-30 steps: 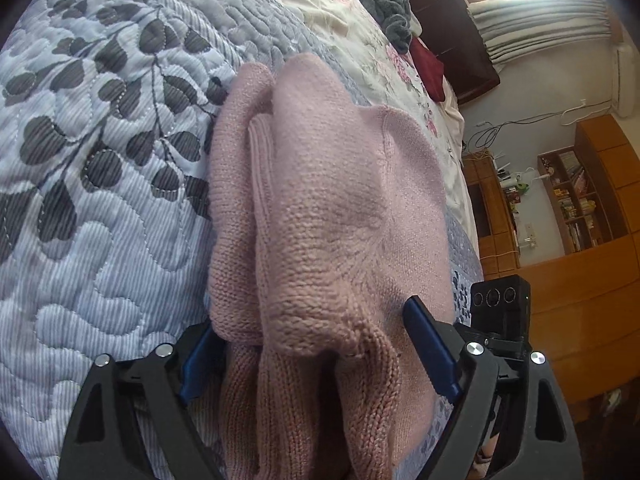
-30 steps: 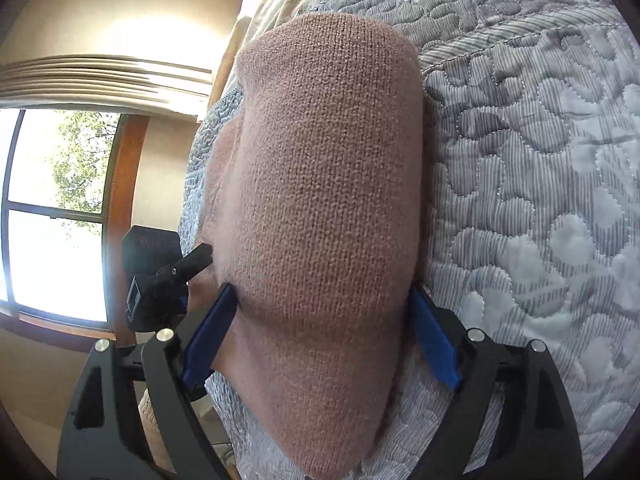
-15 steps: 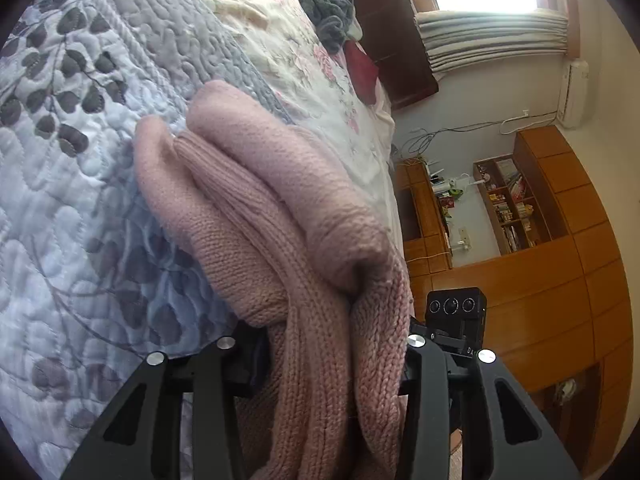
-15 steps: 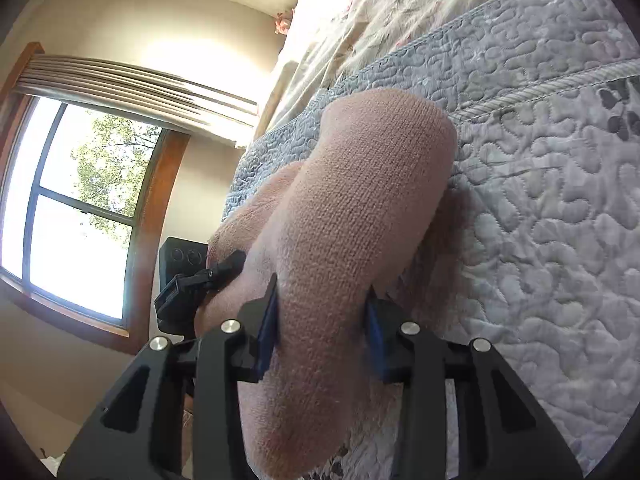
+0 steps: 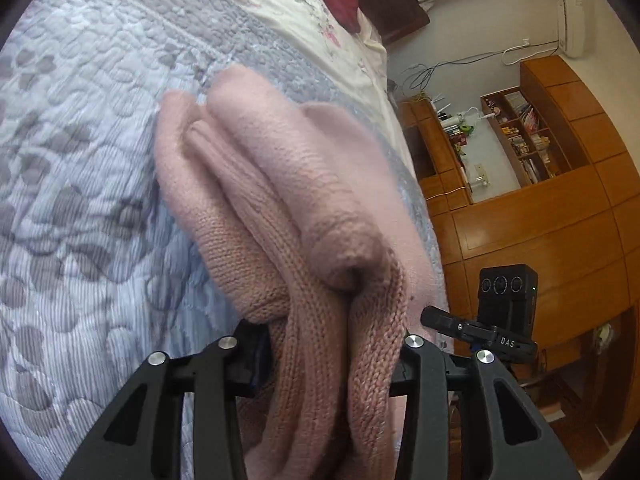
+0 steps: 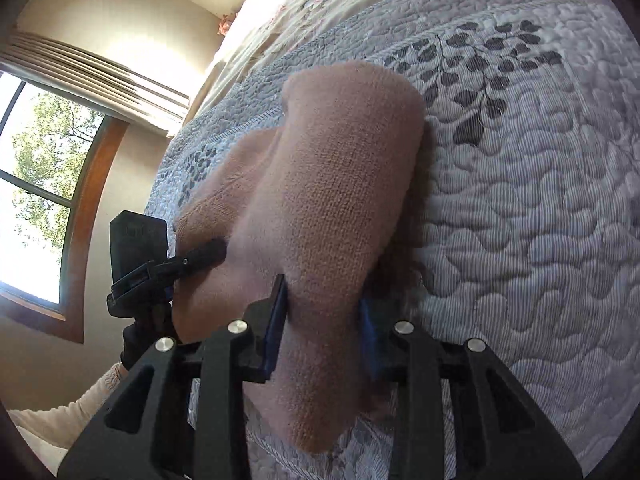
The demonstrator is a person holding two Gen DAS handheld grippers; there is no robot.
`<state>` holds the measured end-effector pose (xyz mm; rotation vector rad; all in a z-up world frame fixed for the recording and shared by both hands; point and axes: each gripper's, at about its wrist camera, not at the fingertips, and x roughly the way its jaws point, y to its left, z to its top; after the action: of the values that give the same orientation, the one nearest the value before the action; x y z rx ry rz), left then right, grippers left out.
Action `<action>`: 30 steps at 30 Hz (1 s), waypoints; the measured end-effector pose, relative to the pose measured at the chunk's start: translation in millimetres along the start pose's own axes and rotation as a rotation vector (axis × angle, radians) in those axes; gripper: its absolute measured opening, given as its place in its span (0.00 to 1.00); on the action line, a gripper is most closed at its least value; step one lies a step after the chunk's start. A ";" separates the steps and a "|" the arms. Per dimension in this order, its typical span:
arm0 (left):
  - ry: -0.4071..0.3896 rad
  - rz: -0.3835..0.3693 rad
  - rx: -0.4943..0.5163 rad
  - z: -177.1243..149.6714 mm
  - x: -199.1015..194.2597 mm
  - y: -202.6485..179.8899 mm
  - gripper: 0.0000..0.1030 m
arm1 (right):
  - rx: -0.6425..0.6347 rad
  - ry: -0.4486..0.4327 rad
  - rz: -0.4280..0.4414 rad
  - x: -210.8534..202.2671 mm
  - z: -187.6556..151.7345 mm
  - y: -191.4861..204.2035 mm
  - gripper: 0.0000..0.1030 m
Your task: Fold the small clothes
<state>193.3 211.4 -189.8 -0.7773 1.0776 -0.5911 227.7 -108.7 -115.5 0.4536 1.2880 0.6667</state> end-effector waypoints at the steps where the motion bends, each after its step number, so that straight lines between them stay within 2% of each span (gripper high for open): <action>1: -0.001 0.006 -0.018 -7.8 -0.8 9.8 0.42 | 0.001 -0.002 0.000 5.5 -6.3 -1.6 0.31; 3: -0.011 -0.010 -0.077 -17.9 -6.0 27.9 0.45 | 0.032 -0.012 0.042 12.6 -13.5 -5.3 0.32; 5: -0.023 -0.014 -0.104 -22.4 -13.1 32.9 0.46 | 0.061 -0.025 0.053 14.6 -17.7 -7.7 0.38; 11: -0.086 0.035 -0.107 -32.3 -50.5 10.5 0.51 | 0.076 -0.025 0.048 -2.9 -41.2 -9.7 0.52; 13: -0.105 0.046 -0.084 -40.8 -60.0 -1.6 0.52 | 0.066 -0.029 0.046 -11.5 -48.7 -7.3 0.52; 18: -0.097 0.185 0.065 -64.9 -65.2 -38.1 0.53 | 0.037 -0.019 0.000 -20.5 -66.6 3.1 0.52; 21: -0.090 0.250 0.102 -73.8 -61.1 -42.5 0.53 | 0.027 -0.004 -0.033 -14.1 -75.6 6.7 0.52; 23: -0.074 0.300 0.096 -76.1 -56.6 -38.3 0.53 | 0.041 0.010 -0.037 -4.9 -73.6 5.0 0.50; 25: -0.054 0.368 0.096 -78.6 -50.2 -33.5 0.52 | 0.053 0.018 -0.050 0.3 -76.7 1.3 0.38; 27: -0.039 0.378 0.075 -80.9 -47.1 -23.4 0.55 | 0.044 0.019 -0.067 2.1 -79.2 -0.6 0.31; 30: -0.039 0.368 0.035 -81.5 -45.3 -9.0 0.55 | 0.035 0.033 -0.108 5.6 -82.5 1.9 0.25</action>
<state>100.6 218.5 -179.4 -0.5394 1.1369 -0.2800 148.0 -108.0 -137.6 0.3996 1.3472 0.5638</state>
